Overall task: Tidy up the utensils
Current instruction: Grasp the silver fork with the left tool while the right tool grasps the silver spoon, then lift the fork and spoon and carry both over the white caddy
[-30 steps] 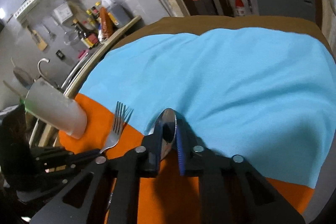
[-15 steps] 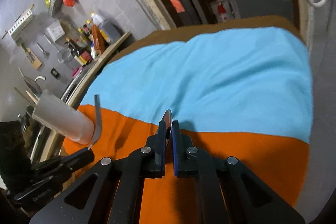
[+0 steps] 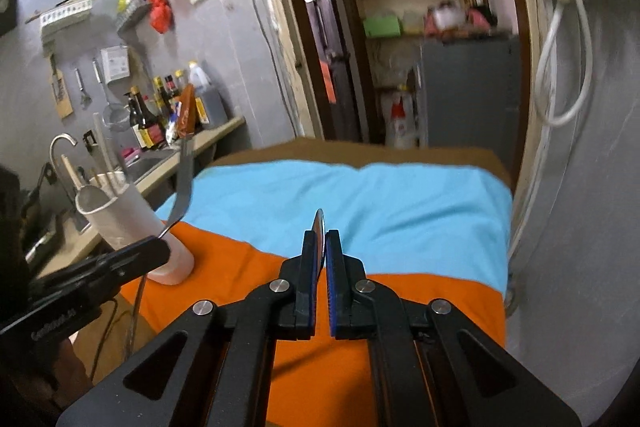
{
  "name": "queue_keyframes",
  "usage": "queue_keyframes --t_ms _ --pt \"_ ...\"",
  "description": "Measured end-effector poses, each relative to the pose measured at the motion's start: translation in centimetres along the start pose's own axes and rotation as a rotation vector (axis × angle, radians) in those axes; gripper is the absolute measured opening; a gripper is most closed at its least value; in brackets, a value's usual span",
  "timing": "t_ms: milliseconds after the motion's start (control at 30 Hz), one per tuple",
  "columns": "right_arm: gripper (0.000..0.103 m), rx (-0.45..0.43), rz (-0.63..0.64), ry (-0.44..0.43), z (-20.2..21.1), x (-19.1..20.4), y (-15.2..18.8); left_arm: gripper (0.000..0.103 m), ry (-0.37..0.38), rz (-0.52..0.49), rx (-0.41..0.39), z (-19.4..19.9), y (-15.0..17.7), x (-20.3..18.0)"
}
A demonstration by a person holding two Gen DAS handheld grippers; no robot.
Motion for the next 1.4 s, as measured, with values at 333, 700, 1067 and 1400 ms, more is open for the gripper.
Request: queue_keyframes --t_ms 333,700,1067,1400 --pt "0.001 -0.097 0.056 0.052 3.3 2.8 -0.9 0.002 0.037 -0.009 -0.071 3.7 -1.5 -0.2" --pt "0.002 0.109 -0.126 0.026 -1.7 -0.4 3.3 0.002 0.041 -0.007 -0.02 4.4 0.0 0.4" --pt "0.029 0.343 -0.354 -0.071 -6.6 -2.7 6.4 0.002 0.028 0.02 0.014 2.7 1.0 1.0" --pt "0.004 0.31 -0.397 -0.152 -8.9 -2.8 5.2 0.002 0.036 0.054 0.002 2.8 0.4 1.6"
Point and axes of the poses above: each gripper's, at about its wrist camera, not at the fingertips, and z roughly against the way its jaws point, x to its left, y to its underside, the point moved 5 cm from there along -z, roughly the way its jaws point
